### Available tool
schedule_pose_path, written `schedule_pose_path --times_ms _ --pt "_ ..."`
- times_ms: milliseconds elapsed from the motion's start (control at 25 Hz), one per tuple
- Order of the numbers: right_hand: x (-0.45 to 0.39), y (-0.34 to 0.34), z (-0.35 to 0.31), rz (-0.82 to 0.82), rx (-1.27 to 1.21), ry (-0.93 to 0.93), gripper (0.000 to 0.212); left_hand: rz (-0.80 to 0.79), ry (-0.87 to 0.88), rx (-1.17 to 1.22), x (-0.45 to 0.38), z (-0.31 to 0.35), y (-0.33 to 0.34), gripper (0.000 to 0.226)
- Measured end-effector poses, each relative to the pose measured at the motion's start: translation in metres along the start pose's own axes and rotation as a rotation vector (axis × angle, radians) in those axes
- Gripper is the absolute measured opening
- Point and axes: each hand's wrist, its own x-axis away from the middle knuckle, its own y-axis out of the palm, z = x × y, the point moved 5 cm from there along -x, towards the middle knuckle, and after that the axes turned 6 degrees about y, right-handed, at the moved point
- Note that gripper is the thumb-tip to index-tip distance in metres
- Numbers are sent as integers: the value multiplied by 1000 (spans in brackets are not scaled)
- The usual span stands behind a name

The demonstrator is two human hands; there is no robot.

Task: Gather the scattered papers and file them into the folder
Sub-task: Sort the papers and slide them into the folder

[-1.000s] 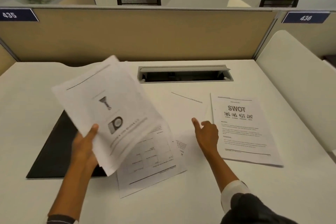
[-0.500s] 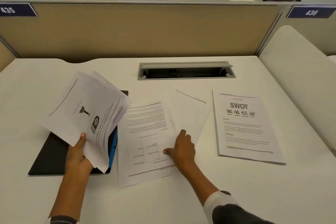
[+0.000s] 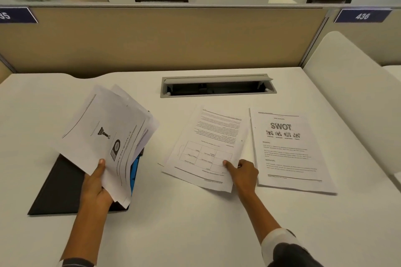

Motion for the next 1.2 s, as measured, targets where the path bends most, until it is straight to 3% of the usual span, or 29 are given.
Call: schedule_pose_path --times_ms 80,200,320,400,520,640,920,1080,1200 --pt "6 3 -7 42 179 -62 42 5 4 -14 0 1 2 48" --pt "19 10 -18 145 544 -88 81 6 17 -30 -1 2 4 48" --pt "22 21 -25 55 576 -15 109 -14 27 -41 0 0 7 49" --pt "15 26 -30 -33 487 38 116 -28 27 -47 3 -2 11 47" --pt "5 26 -31 -47 438 70 98 -38 17 -63 5 -4 12 48" --pt "8 18 -32 35 643 80 80 -26 25 -69 3 -4 8 47" --pt "6 22 -33 -57 481 93 116 -31 28 -76 5 -5 8 46" --pt "4 20 -31 17 688 7 86 -30 19 -82 7 -8 7 48" --pt "2 18 -28 -2 629 12 70 -32 15 -83 8 -9 5 47"
